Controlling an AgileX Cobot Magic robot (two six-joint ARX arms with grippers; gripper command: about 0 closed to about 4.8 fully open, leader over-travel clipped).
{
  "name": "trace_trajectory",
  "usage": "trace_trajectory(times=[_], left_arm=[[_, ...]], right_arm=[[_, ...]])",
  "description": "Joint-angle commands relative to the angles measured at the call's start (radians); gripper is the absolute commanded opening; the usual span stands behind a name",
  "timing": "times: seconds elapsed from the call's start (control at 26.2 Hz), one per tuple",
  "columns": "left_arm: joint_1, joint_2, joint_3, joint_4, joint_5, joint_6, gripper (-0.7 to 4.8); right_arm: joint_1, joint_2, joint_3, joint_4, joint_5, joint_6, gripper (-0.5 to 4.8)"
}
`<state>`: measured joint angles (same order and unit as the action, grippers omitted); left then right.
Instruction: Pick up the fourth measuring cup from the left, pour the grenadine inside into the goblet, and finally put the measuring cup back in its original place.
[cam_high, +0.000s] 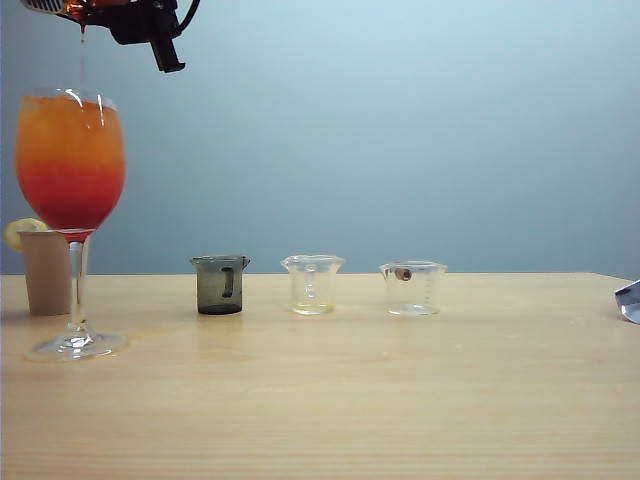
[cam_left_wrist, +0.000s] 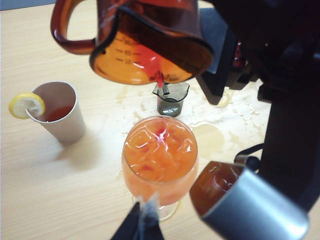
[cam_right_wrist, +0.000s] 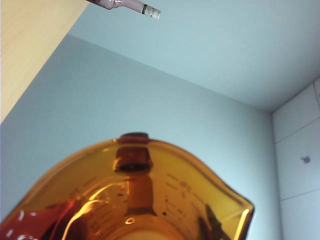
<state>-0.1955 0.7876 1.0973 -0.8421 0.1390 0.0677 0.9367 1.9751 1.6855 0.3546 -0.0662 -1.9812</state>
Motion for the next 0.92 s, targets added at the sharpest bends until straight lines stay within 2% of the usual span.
trace_trajectory(times=[0.04, 0.92], left_arm=[[-0.001, -0.002, 0.005, 0.006, 0.004, 0.003, -0.04], [-0.001, -0.002, 0.005, 0.006, 0.004, 0.003, -0.04]], right_arm=[[0.006, -0.009, 0.006, 0.036, -0.003, -0.016, 2.41], [0.019, -0.009, 0.006, 0.038, -0.003, -0.013, 2.41]])
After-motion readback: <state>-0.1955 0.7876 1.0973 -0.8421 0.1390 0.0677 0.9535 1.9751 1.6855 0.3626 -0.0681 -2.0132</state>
